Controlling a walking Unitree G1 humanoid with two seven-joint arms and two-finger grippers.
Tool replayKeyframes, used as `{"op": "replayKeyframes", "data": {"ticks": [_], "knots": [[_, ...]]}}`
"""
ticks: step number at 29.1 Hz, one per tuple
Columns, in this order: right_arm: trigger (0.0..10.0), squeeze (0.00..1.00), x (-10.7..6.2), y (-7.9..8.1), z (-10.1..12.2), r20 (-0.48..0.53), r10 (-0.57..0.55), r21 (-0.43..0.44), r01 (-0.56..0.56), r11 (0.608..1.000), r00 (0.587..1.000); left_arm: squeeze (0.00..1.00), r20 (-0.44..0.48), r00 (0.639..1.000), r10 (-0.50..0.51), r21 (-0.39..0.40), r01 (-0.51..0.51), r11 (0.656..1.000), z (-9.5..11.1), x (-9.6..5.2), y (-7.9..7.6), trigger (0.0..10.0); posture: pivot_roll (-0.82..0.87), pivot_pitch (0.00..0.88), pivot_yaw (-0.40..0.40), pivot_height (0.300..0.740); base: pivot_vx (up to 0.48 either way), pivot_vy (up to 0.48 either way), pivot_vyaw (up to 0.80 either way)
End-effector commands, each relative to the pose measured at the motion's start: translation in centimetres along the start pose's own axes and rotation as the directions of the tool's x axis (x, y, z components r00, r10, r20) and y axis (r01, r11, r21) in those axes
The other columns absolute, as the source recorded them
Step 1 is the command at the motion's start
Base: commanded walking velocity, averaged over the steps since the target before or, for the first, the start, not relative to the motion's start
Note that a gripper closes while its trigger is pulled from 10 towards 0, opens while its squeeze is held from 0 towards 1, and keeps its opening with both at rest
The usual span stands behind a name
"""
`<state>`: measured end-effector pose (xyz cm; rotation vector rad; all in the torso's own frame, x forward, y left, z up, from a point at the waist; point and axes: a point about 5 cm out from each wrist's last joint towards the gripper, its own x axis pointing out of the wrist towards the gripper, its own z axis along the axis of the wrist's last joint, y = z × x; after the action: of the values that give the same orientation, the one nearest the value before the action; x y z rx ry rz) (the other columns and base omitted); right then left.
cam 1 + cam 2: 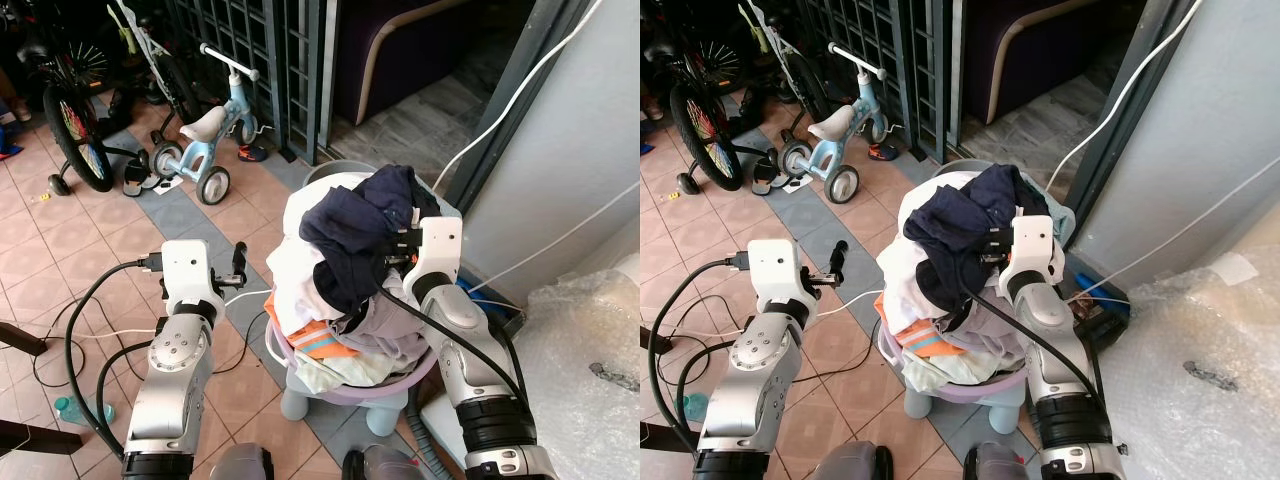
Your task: Clothes washing
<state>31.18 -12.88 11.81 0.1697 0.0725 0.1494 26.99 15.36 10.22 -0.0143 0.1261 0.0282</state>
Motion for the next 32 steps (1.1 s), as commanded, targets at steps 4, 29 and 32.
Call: {"op": "replayKeyframes", "data": {"ticks": [4, 29, 32], "knots": [[0.0, 0.0, 0.5, -0.4, 4.1, 0.15, -0.003, 0.007, 0.002, 1.0, 0.989, 0.0, 0.018, 0.999, 0.035, 0.018, -0.035, 0.999, 0.5, 0.1, 1.2, 10.0, 0.04, 0.096, -0.011, 0.74, 0.0, 0.0, 0.0], [0.0, 0.0, 0.8, -0.3, 5.5, 0.207, -0.004, -0.025, 0.009, 1.0, 0.978, 0.0, 0.029, 1.0, 0.0, 0.011, 0.0, 1.0, 1.1, 0.7, -0.2, 10.0, 0.04, 0.063, 0.0, 0.74, -0.301, 0.0, 0.0], [0.0, 0.0, 0.7, -0.3, 5.6, 0.214, -0.012, -0.024, 0.017, 1.0, 0.977, 0.0, 0.049, 0.998, -0.032, 0.006, 0.032, 0.999, 1.6, 1.2, -0.4, 10.0, 0.03, 0.063, -0.003, 0.74, -0.22, 0.0, 0.0]]}}
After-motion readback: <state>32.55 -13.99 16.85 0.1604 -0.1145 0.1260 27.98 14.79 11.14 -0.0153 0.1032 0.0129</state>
